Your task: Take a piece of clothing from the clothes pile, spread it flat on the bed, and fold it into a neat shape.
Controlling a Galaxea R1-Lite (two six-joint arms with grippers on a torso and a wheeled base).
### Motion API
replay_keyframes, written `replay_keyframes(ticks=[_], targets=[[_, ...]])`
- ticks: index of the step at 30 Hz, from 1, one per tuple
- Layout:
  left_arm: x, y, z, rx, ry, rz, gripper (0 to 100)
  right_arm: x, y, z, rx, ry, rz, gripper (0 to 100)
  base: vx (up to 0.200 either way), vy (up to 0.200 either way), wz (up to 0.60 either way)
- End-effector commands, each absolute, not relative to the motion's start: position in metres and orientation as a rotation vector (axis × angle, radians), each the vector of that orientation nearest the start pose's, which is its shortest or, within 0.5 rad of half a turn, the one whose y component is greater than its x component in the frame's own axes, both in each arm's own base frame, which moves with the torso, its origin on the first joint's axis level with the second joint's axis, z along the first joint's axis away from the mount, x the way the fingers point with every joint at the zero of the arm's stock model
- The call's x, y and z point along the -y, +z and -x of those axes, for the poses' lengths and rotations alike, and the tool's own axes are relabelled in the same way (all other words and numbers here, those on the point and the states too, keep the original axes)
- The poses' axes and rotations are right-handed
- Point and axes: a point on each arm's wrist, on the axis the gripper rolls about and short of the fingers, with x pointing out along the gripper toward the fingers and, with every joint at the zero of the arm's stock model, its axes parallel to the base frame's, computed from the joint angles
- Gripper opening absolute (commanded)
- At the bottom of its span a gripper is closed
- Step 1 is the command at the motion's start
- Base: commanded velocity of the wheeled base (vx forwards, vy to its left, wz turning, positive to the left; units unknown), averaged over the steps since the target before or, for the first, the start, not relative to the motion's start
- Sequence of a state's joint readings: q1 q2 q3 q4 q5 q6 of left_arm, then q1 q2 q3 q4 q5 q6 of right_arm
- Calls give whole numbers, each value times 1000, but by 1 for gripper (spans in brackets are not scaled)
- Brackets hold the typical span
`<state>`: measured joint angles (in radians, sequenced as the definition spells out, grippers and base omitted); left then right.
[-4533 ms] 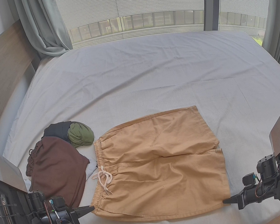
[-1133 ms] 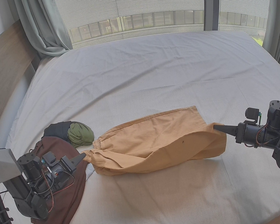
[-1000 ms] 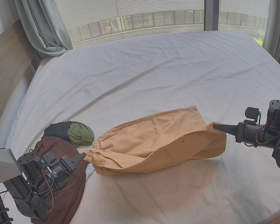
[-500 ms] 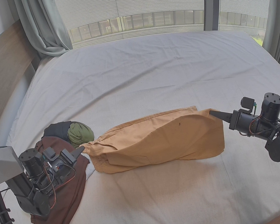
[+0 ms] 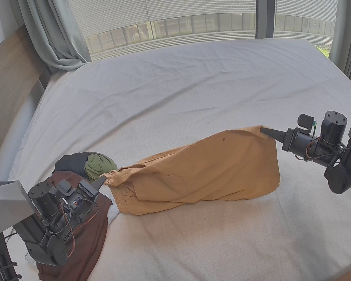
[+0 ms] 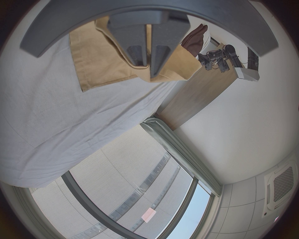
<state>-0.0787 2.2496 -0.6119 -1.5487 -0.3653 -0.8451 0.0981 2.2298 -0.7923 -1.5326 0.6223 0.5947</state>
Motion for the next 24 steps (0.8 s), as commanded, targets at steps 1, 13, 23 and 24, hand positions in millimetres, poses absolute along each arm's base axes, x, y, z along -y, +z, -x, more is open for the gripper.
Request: replay_keyframes(ticks=[1,13,23,24], targets=[[37,40,-356,-264,-359,845,0,-46,80,-387,-121,712,-552,0,0,0,0],[50,36,-369,-226,-340,837,0,-49,62,-411,-142,706,-560,0,0,0,0],[61,21,-384,-224,-343,833,0,-47,51,-424,-142,700,-560,0,0,0,0],[62,21,-385,-222,-344,832,0,-47,49,-425,-139,701,-559,0,0,0,0]])
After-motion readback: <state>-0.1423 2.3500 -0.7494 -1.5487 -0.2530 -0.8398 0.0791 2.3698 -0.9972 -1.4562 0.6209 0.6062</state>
